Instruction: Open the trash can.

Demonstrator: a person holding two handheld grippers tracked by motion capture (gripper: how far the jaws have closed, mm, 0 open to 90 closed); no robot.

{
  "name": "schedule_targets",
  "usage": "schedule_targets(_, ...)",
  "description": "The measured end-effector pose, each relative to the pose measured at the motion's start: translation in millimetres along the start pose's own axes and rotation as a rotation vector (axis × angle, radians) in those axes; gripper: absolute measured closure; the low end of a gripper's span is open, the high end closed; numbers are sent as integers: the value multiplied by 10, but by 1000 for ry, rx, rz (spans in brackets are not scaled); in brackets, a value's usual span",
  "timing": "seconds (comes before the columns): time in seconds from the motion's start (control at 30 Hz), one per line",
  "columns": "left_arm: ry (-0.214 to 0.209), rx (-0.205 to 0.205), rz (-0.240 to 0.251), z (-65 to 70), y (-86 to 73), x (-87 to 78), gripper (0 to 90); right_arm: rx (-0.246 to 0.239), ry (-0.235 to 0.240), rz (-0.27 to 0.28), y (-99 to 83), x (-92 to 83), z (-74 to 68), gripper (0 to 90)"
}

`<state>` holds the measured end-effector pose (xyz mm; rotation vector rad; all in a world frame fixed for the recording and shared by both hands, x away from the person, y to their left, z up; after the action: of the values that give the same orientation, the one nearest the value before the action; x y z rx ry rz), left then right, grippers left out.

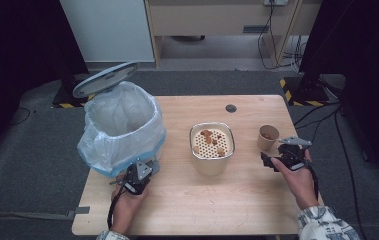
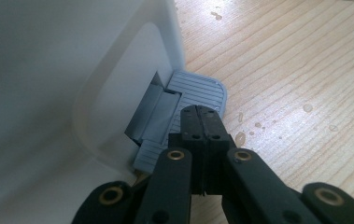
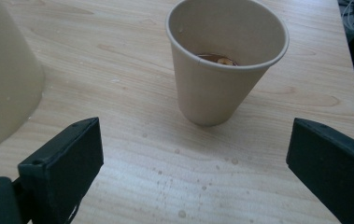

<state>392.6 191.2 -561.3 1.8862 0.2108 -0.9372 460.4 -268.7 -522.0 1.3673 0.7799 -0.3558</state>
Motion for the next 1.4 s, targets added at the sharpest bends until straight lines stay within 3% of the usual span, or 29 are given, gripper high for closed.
schedule_targets(0.13, 2, 1, -1, 1, 1, 0, 895, 20, 12, 12, 55, 102, 27, 40)
schedule_targets(0.3, 3, 4, 0, 2, 0, -1, 895, 31, -5, 10, 99, 235, 85, 42)
schedule_targets(0.43, 2, 2, 0, 2, 1, 0, 895, 67, -2, 23, 150, 355, 150, 59)
schedule_targets(0.83, 6, 1, 1, 6, 0, 0, 895, 81, -26, 29, 243, 565, 177, 81)
schedule_targets(1.33, 7, 1, 1, 8, 0, 1, 895, 100, -9, 99, 274, 727, 215, 205)
schedule_targets(1.4, 9, 3, 1, 10, 0, 1, 895, 91, -14, 112, 286, 720, 210, 258)
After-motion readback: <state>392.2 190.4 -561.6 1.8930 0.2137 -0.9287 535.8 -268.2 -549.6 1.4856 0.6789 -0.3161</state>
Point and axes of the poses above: each handheld gripper's, and its own axes: x roughly forward along the jaws, y roughly out of its top, z roughly to its right, the point moved 6 cm from there along x, roughly forward along the jaws, and after that the axes turned 2 degrees about -z, right-handed, at the moved point
